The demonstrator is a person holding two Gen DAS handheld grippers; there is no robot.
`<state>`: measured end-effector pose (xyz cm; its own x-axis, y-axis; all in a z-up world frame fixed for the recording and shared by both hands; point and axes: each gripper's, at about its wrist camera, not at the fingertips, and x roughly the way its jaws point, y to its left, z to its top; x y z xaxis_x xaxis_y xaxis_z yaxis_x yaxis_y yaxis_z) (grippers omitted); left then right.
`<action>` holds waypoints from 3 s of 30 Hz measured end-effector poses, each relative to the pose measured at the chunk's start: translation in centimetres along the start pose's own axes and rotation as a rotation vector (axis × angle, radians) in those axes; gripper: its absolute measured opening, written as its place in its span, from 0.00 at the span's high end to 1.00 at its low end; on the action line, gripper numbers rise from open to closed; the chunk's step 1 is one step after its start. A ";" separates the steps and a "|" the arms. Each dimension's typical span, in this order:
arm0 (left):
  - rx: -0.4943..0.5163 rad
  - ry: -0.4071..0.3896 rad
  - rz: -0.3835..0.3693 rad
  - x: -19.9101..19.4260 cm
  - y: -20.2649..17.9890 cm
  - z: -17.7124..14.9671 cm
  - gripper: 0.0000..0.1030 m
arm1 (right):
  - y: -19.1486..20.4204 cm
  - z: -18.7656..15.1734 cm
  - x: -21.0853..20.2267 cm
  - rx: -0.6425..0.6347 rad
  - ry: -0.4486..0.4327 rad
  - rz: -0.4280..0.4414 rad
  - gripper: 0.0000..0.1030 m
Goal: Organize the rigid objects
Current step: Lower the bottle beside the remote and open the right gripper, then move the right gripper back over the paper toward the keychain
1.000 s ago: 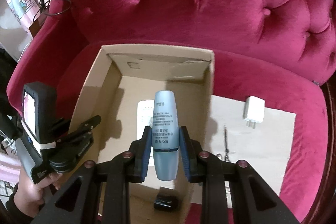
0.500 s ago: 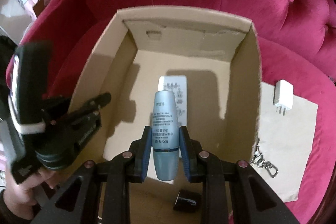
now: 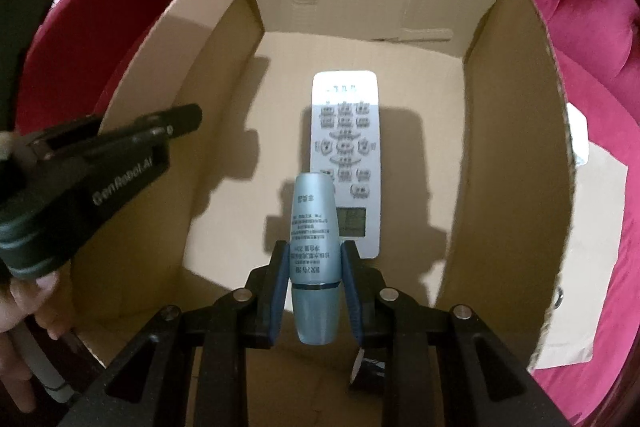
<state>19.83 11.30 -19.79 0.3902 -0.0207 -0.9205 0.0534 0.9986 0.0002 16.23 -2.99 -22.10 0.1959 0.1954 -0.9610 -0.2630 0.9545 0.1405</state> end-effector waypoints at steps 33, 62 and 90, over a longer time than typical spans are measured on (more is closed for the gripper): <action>0.000 0.001 0.001 0.0 0.2 0.1 0.86 | -0.2 0.2 -2.1 -0.003 -0.044 -0.013 0.68; 0.002 0.000 0.005 0.0 0.0 0.1 0.86 | -3.5 0.5 -9.2 0.042 -0.179 -0.090 0.13; 0.002 0.001 0.007 -0.1 0.0 0.1 0.86 | -14.1 -2.5 -10.4 0.220 -0.201 -0.225 0.00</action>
<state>19.88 11.32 -19.63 0.3898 -0.0138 -0.9208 0.0525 0.9986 0.0072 15.57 -19.04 -14.69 0.4134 -0.0053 -0.9105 0.0132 0.9999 0.0002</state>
